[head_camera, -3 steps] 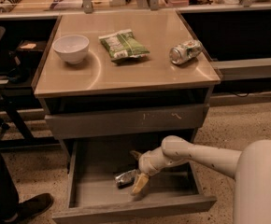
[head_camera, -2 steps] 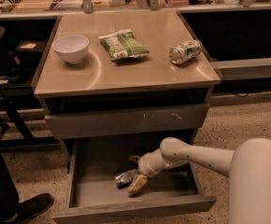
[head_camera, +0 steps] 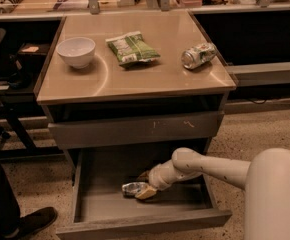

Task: Pick redbull can from middle drawer and place on counter

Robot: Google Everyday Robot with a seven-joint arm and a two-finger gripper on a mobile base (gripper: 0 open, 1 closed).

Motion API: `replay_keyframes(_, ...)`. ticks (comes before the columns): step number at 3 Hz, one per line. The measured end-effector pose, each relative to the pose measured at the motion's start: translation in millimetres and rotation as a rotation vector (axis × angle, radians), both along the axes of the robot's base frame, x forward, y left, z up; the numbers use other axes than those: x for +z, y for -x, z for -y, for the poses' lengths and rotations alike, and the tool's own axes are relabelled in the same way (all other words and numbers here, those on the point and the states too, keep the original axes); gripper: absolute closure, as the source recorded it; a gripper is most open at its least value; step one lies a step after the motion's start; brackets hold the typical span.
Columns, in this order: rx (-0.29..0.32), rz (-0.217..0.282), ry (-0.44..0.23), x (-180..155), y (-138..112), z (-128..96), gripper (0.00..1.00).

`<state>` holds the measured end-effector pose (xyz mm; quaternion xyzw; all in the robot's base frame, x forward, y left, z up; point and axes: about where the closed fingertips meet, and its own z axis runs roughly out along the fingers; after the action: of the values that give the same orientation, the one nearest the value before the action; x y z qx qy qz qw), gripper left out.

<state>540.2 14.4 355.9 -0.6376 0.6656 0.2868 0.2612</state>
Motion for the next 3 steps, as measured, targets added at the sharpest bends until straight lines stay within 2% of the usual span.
replay_keyframes(1, 0.0, 0.0, 0.0, 0, 0, 0, 0.89)
replay_keyframes(2, -0.001, -0.001, 0.0, 0, 1, 0, 1.0)
replay_keyframes(3, -0.05, 0.009, -0.002, 17, 8, 5, 1.0)
